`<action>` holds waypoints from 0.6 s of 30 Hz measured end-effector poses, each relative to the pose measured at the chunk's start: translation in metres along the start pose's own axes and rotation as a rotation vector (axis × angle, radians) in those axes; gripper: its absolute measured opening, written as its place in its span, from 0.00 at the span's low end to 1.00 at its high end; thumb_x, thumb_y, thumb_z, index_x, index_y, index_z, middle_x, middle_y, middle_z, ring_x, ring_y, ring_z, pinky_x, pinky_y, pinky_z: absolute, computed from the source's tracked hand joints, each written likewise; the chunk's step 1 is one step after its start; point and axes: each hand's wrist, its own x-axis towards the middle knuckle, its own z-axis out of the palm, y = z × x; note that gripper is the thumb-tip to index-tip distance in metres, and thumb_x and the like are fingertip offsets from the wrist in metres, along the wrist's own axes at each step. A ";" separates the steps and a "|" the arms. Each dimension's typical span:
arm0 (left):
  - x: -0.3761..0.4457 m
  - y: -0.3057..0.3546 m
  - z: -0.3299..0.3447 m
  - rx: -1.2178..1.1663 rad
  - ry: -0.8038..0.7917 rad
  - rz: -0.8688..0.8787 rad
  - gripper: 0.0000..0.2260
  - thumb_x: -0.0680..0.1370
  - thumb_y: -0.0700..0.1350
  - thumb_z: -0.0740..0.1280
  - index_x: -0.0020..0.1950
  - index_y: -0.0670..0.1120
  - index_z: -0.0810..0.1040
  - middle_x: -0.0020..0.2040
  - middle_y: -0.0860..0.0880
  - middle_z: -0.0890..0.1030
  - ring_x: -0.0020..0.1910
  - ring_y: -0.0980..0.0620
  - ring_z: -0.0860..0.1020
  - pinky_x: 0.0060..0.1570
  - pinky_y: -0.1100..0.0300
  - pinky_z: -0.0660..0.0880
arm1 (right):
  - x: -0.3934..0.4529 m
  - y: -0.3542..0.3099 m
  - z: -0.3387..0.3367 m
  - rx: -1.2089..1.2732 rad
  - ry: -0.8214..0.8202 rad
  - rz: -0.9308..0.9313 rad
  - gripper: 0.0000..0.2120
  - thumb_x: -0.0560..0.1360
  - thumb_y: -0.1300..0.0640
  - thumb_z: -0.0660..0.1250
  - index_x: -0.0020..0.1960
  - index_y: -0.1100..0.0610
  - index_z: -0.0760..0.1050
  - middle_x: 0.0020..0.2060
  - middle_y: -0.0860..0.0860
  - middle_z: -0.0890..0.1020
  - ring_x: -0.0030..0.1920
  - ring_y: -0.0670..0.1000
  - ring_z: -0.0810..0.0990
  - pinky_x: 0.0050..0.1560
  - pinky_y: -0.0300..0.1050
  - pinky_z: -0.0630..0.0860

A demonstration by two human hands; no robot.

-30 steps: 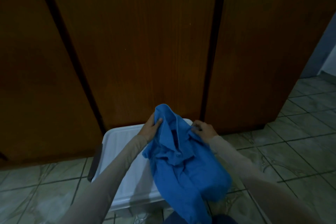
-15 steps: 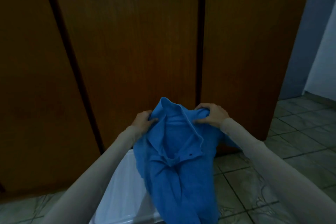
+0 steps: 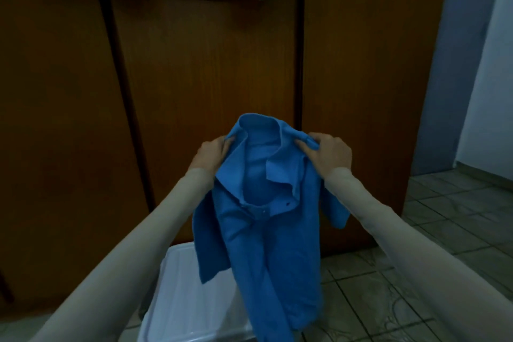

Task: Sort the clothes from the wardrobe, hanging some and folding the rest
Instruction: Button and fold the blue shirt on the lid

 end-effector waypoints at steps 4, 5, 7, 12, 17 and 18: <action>-0.010 0.016 -0.025 -0.020 0.004 0.135 0.22 0.81 0.56 0.52 0.49 0.39 0.75 0.43 0.42 0.76 0.40 0.46 0.73 0.38 0.55 0.66 | 0.008 -0.006 -0.013 -0.014 0.082 0.071 0.23 0.77 0.39 0.58 0.63 0.53 0.75 0.49 0.55 0.83 0.49 0.56 0.80 0.47 0.50 0.76; -0.012 0.019 -0.028 -0.063 -0.027 0.147 0.19 0.82 0.54 0.54 0.49 0.39 0.75 0.44 0.43 0.76 0.42 0.47 0.73 0.38 0.55 0.66 | 0.009 -0.008 -0.014 -0.013 0.087 0.083 0.22 0.77 0.40 0.58 0.63 0.54 0.75 0.49 0.55 0.82 0.49 0.56 0.80 0.46 0.49 0.75; -0.013 0.025 -0.032 -0.112 -0.083 0.147 0.11 0.81 0.49 0.58 0.49 0.42 0.74 0.45 0.45 0.76 0.46 0.46 0.74 0.40 0.57 0.67 | 0.012 -0.010 -0.015 0.005 0.082 0.120 0.20 0.79 0.43 0.57 0.62 0.55 0.74 0.48 0.55 0.81 0.50 0.57 0.79 0.44 0.47 0.71; -0.016 0.028 -0.036 -0.207 -0.179 0.077 0.14 0.77 0.46 0.65 0.58 0.51 0.62 0.51 0.45 0.78 0.46 0.47 0.79 0.45 0.52 0.77 | 0.013 -0.014 -0.013 0.244 -0.045 0.152 0.14 0.81 0.51 0.56 0.59 0.59 0.72 0.50 0.57 0.79 0.53 0.60 0.77 0.45 0.48 0.70; -0.021 0.018 -0.031 -0.005 -0.104 0.080 0.11 0.81 0.49 0.58 0.61 0.48 0.63 0.52 0.47 0.75 0.48 0.48 0.77 0.46 0.54 0.74 | 0.016 -0.011 -0.008 0.480 -0.291 0.196 0.17 0.80 0.54 0.60 0.65 0.62 0.70 0.61 0.58 0.75 0.61 0.58 0.74 0.57 0.49 0.74; -0.021 0.016 -0.029 0.054 -0.090 0.089 0.10 0.82 0.50 0.56 0.60 0.47 0.64 0.50 0.46 0.75 0.45 0.48 0.76 0.43 0.55 0.72 | 0.016 -0.012 -0.008 0.457 -0.309 0.173 0.15 0.80 0.55 0.59 0.63 0.61 0.71 0.60 0.58 0.75 0.59 0.57 0.74 0.56 0.48 0.74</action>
